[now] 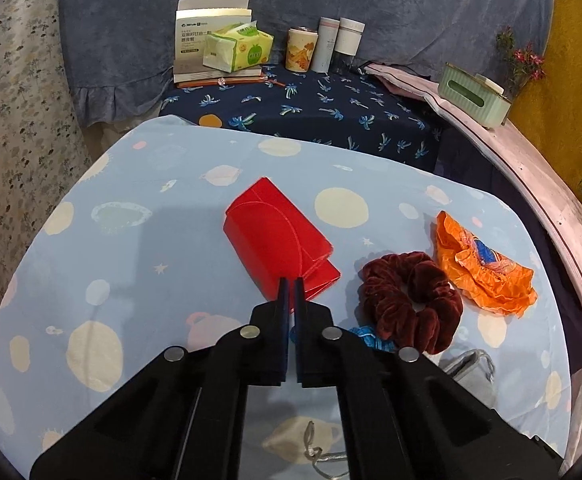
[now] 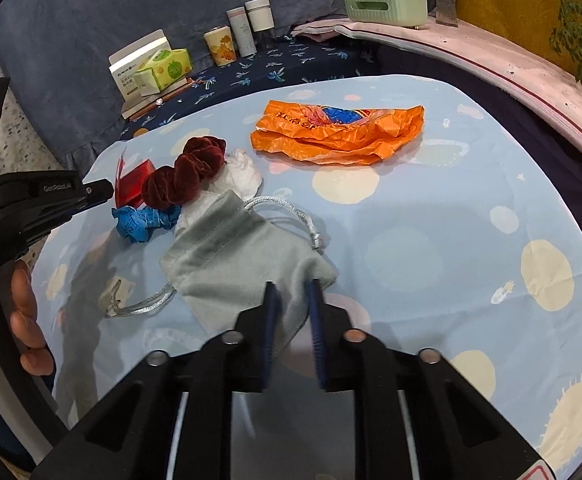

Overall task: Collect trash
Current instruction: 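Grasp the red card holder with the left tool while the right tool grasps the grey pouch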

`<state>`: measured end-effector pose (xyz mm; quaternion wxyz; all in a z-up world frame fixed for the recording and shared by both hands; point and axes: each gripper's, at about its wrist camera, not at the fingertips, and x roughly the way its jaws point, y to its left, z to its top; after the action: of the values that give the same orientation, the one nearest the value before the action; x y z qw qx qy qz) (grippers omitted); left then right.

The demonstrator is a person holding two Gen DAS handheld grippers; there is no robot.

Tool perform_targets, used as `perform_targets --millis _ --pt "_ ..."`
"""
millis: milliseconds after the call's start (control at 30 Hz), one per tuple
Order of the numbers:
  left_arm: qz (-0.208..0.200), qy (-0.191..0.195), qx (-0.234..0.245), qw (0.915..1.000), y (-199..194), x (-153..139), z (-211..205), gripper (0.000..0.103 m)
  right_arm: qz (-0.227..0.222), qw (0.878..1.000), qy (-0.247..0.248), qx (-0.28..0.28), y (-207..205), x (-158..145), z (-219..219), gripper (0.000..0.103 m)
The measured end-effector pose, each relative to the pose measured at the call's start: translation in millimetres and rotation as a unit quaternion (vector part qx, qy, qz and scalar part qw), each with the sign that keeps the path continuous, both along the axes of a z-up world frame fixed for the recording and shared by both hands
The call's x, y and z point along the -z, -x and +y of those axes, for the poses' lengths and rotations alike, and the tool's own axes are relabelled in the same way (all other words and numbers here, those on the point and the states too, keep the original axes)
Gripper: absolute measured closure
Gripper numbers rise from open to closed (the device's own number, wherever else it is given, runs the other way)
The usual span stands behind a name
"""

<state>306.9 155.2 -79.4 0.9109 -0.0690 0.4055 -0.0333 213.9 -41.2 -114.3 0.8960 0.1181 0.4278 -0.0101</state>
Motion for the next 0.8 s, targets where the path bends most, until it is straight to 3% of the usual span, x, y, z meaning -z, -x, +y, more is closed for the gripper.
perform_targets --millis 200,500,667,700,733,800 --pt "-0.023 0.0 0.004 0.9997 20 -17 1 0.103 -0.012 1.0 -0.012 -0.004 13 -11 0 0.097" --pt "-0.057 0.01 0.019 0.9981 60 -56 -7 0.103 -0.061 0.998 -0.016 0.008 44 -56 -13 0.097" --pt "-0.055 0.023 0.007 0.9982 67 -57 0 0.101 -0.07 0.997 -0.022 0.012 56 -68 -22 0.097" --pt "-0.053 0.021 0.003 0.9984 67 -54 2 0.093 -0.071 0.997 -0.023 0.012 58 -69 -23 0.097" --pt "-0.051 0.018 0.004 0.9985 65 -51 5 0.074 -0.073 0.997 -0.026 0.013 59 -69 -24 0.097" --pt "-0.051 0.01 -0.007 0.9986 62 -45 10 0.049 -0.073 0.996 -0.039 0.013 60 -70 -26 0.097"
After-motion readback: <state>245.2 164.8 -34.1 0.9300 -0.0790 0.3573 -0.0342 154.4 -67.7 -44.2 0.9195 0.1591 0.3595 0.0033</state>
